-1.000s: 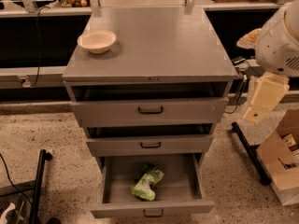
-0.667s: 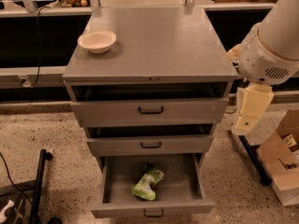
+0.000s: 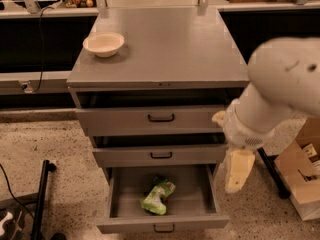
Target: Pick green rice chip bag from bottom drawer and place on counter
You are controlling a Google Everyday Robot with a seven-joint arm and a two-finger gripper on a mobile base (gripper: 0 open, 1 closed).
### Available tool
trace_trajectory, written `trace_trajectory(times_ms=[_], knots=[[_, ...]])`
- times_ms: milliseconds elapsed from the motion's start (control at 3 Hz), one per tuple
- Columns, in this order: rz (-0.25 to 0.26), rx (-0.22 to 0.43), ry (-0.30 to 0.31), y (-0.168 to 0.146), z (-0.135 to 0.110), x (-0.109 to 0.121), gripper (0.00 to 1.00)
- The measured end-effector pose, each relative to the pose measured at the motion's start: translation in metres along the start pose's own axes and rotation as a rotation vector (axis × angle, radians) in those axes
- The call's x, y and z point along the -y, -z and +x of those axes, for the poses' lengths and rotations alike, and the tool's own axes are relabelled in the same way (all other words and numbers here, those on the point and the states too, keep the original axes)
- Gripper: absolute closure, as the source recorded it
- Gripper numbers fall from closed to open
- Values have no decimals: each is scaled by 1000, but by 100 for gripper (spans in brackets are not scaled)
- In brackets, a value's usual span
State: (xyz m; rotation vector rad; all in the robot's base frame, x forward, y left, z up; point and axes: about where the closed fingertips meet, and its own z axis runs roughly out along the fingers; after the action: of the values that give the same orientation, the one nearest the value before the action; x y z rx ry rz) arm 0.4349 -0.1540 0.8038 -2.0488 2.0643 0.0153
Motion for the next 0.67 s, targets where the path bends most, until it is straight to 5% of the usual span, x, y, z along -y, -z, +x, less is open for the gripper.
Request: trace_trajectory(times_ms=[333,667], knots=[[6,2,-1,-28,3,-10,0],[-54,-47,53,-45,-3,-7,0]])
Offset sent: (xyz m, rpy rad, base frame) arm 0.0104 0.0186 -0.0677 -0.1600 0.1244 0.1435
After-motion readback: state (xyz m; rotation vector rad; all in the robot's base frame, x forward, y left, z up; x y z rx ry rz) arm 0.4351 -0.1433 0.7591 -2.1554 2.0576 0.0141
